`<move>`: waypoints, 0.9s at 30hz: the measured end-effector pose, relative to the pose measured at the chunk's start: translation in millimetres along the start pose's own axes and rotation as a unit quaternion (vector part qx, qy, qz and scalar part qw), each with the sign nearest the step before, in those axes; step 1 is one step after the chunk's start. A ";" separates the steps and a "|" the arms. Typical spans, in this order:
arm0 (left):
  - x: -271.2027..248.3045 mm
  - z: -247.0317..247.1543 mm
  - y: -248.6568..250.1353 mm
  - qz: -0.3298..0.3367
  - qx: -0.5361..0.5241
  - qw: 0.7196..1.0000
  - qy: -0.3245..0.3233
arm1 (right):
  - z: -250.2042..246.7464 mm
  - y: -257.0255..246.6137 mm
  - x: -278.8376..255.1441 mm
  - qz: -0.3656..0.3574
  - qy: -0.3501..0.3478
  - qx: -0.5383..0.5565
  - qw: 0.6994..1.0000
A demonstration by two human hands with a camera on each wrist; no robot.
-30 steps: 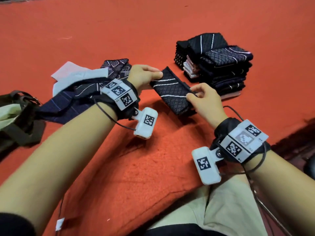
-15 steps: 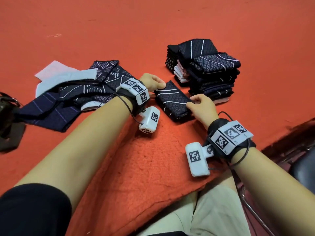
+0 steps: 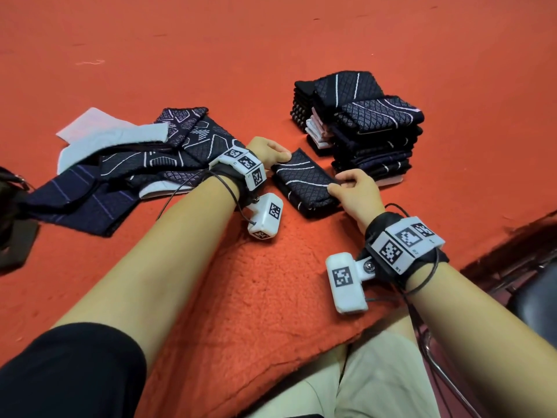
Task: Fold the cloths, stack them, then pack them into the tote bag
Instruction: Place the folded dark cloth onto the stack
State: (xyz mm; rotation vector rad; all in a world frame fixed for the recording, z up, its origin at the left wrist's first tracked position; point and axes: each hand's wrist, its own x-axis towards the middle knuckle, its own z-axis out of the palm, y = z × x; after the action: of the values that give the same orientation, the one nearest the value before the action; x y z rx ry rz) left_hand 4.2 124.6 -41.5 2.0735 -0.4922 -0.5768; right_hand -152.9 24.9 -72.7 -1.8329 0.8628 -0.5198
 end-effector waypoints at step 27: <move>-98.4 -136.5 -39.7 0.081 0.088 0.991 0.063 | 76.9 -91.1 -53.0 -0.213 -0.147 -0.161 0.953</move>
State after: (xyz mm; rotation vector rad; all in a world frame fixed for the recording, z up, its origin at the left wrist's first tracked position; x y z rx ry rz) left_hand 7.1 289.0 12.0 2.1943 -0.6508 -0.3139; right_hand -105.3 133.8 -18.9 -2.3443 0.3592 -0.3680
